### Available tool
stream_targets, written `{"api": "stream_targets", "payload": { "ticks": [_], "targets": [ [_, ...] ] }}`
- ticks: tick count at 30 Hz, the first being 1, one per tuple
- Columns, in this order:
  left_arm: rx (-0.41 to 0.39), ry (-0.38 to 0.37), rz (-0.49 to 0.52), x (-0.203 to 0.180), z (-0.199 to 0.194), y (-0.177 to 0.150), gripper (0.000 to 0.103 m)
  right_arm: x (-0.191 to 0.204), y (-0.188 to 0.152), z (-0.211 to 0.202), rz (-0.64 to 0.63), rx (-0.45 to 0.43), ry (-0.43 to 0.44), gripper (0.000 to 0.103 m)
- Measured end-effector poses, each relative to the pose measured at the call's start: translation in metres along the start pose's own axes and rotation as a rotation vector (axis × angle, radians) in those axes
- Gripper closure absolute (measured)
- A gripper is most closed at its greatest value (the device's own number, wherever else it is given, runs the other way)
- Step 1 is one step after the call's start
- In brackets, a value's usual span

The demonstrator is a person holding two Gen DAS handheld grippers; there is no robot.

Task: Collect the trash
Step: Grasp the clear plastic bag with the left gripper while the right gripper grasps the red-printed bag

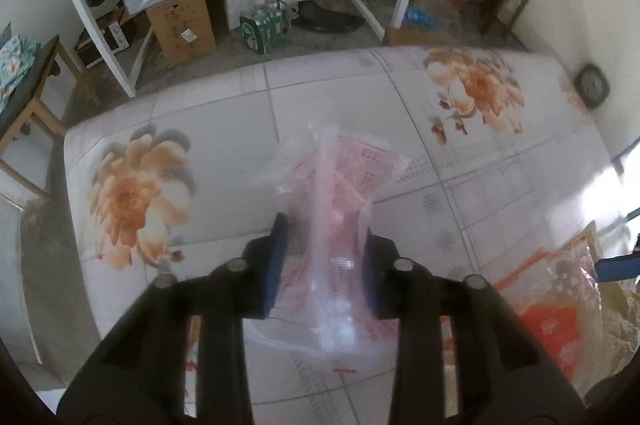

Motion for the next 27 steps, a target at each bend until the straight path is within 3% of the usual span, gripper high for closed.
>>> {"api": "stream_targets", "payload": {
  "ticks": [7,9,11,13,17,27],
  "targets": [
    [-0.033,-0.089,-0.086,0.007,-0.01,-0.011,0.074,-0.002,0.011,0.028,0.088,0.044,0.042,0.006],
    [-0.034,-0.101,-0.106,0.009,-0.011,-0.013,0.074,-0.002,0.013,0.036,0.059,0.058,0.0,0.016],
    [-0.034,-0.103,-0.109,0.007,-0.012,-0.014,0.074,0.002,0.013,0.04,0.054,0.056,0.002,0.051],
    [-0.035,-0.103,-0.107,0.005,-0.013,-0.015,0.074,0.007,0.01,0.041,0.052,0.062,0.027,0.07],
    [-0.054,-0.099,-0.104,0.006,-0.02,-0.02,0.074,0.015,0.011,0.03,0.034,0.02,0.048,0.091],
    [-0.165,-0.139,-0.14,0.013,-0.086,-0.03,0.076,0.047,0.014,-0.033,-0.011,-0.113,0.118,0.095]
  ]
}}
Point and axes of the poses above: each gripper's, at about its wrist camera, not at the fingertips, and z roughly the way its jaws point, x to its left, y to its top, the point moved 6 cm from there along z, roughly the way its jaws point, and after that the axes turned 7 degrees about -z, right-handed, at the moved point
